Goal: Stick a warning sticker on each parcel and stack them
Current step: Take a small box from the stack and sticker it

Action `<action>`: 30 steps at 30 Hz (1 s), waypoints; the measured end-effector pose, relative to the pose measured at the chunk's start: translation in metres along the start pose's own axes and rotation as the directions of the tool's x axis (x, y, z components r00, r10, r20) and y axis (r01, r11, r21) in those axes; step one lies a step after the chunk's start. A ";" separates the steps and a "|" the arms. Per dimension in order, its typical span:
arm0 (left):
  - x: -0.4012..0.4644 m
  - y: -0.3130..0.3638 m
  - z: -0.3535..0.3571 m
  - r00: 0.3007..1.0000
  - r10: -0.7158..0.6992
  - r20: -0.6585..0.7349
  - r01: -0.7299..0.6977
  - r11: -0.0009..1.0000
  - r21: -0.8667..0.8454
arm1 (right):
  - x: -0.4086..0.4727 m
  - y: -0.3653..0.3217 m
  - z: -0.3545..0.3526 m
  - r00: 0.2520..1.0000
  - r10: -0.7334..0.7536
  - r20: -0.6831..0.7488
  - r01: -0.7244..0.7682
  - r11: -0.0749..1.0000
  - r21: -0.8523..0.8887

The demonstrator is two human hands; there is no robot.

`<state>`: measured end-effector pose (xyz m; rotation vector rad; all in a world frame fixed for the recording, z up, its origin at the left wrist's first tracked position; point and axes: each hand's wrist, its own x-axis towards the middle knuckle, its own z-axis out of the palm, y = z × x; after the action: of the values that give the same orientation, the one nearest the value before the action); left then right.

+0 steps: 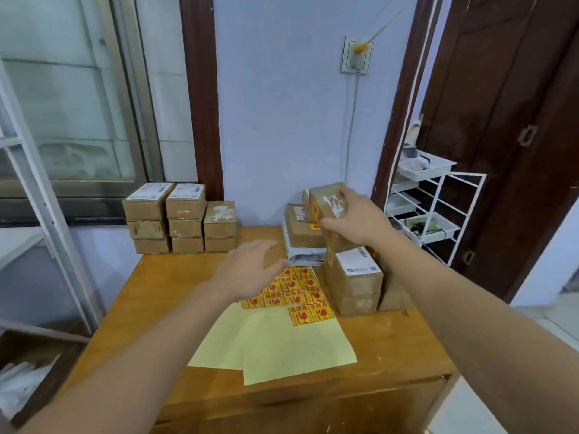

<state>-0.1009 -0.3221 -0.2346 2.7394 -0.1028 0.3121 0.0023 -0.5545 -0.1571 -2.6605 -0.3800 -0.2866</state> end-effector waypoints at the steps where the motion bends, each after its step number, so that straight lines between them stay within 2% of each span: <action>1: 0.006 0.001 0.002 1.000 0.003 0.015 -0.003 1.000 0.009 | 0.011 0.009 -0.004 1.000 0.012 -0.005 -0.012 1.000 0.005; 11: 0.073 0.004 0.033 0.992 0.057 0.109 -0.067 0.994 0.091 | 0.131 0.080 0.000 0.987 0.161 0.011 -0.161 0.987 0.012; 20: 0.112 -0.023 0.056 0.985 0.076 0.153 -0.101 0.981 0.163 | 0.217 0.094 0.024 0.978 0.207 0.011 -0.206 0.976 -0.069; 26: 0.116 -0.038 0.061 0.984 0.056 0.167 -0.083 0.983 0.164 | 0.235 0.099 0.046 0.976 0.209 0.063 -0.200 0.973 -0.117; 30: 0.100 -0.047 0.056 0.984 0.028 0.174 -0.055 0.987 0.153 | 0.224 0.089 0.037 0.980 0.192 0.053 -0.177 0.960 -0.219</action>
<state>0.0128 -0.3028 -0.2790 2.9203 -0.1897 0.0990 0.2455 -0.5660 -0.1671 -2.8991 -0.1260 -0.1792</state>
